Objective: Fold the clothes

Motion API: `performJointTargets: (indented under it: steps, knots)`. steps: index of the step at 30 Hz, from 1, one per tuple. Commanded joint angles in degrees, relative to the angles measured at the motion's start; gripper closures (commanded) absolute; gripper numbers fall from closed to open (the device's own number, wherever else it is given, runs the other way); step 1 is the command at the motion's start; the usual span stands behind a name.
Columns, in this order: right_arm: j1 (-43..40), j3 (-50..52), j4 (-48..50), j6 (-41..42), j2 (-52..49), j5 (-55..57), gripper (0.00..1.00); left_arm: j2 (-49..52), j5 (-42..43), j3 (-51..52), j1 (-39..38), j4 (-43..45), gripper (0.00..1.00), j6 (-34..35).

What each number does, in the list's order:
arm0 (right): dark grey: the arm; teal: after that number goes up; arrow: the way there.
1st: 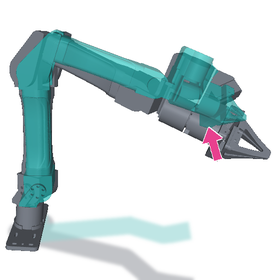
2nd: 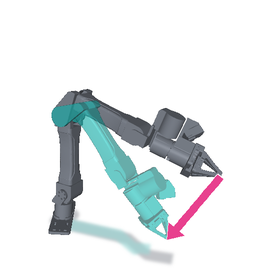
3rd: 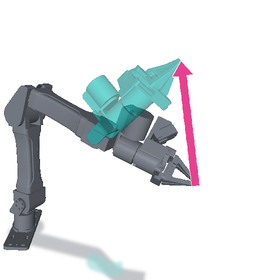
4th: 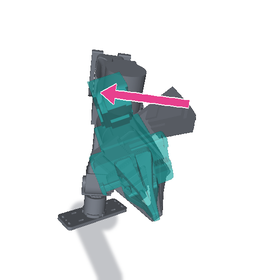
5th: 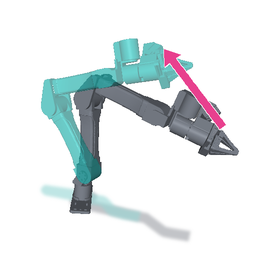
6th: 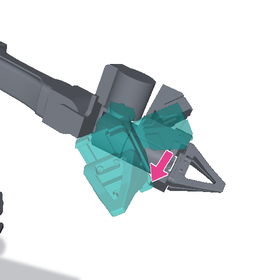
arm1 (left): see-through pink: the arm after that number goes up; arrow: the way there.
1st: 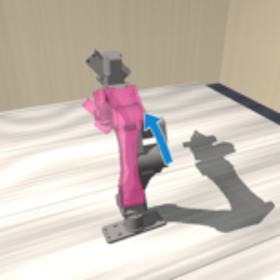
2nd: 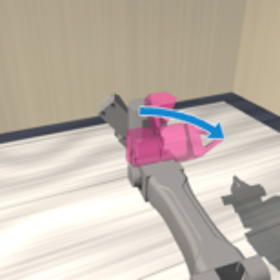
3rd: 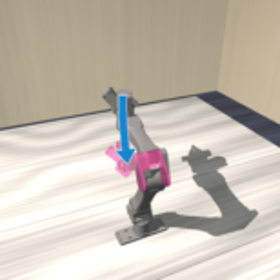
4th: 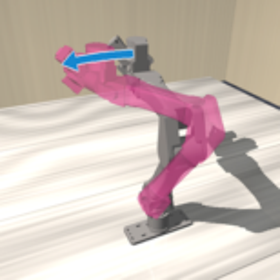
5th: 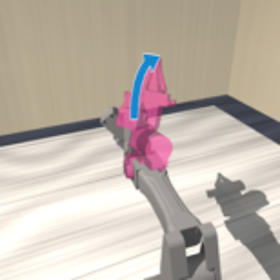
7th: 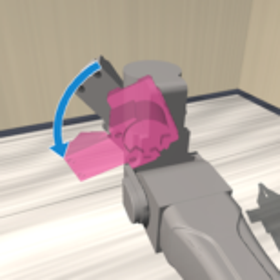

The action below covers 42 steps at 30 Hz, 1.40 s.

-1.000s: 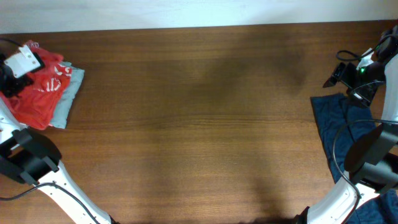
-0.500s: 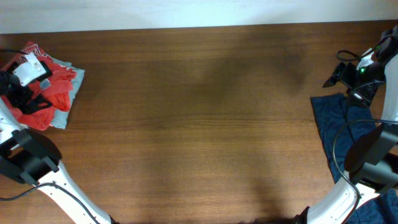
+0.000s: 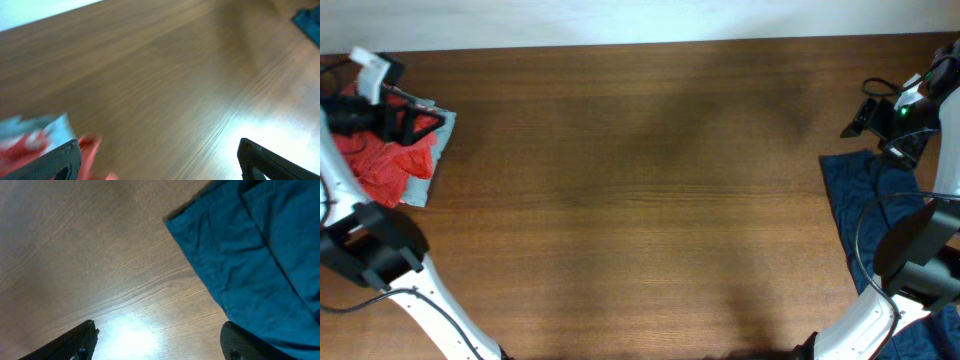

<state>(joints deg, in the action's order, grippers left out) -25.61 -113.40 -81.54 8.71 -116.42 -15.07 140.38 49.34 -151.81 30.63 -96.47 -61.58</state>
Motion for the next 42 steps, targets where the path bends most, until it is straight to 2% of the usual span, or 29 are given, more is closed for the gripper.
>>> performJointTargets:
  steps: [1,4,9,11,15,21,24,42]
  knots:
    - [0.15,-6.40,-2.27,-5.18,0.48,0.24,0.17,-4.37,3.21,-0.26,-7.89,0.37,0.01,2.43]
    - [0.42,-15.02,-6.93,-6.84,0.48,0.28,0.16,-6.14,2.40,-0.26,-15.50,3.06,0.01,2.58]
    - [2.84,-31.01,-14.05,-8.83,1.27,0.33,0.09,-6.64,-6.43,-0.26,-29.73,15.17,0.01,16.76]
    - [4.92,-36.06,-15.80,-10.21,1.77,0.28,0.01,-6.64,-10.73,-0.26,-35.89,20.44,0.01,22.14]
    - [11.43,-37.05,-15.78,-10.21,4.48,0.33,0.01,-6.64,-20.48,-0.26,-45.57,28.81,0.01,31.47]
    - [18.01,-36.65,-15.78,-10.19,4.50,0.28,0.01,-6.56,-38.16,-0.26,-54.62,34.99,0.00,41.03]
    - [19.93,-36.65,-15.78,-10.19,4.50,0.28,0.01,-6.56,-40.74,-0.26,-55.91,35.60,0.01,43.36]
    - [21.49,-36.65,-15.76,-10.19,4.68,0.33,0.01,-6.56,-40.63,-0.15,-56.15,35.54,0.01,43.34]
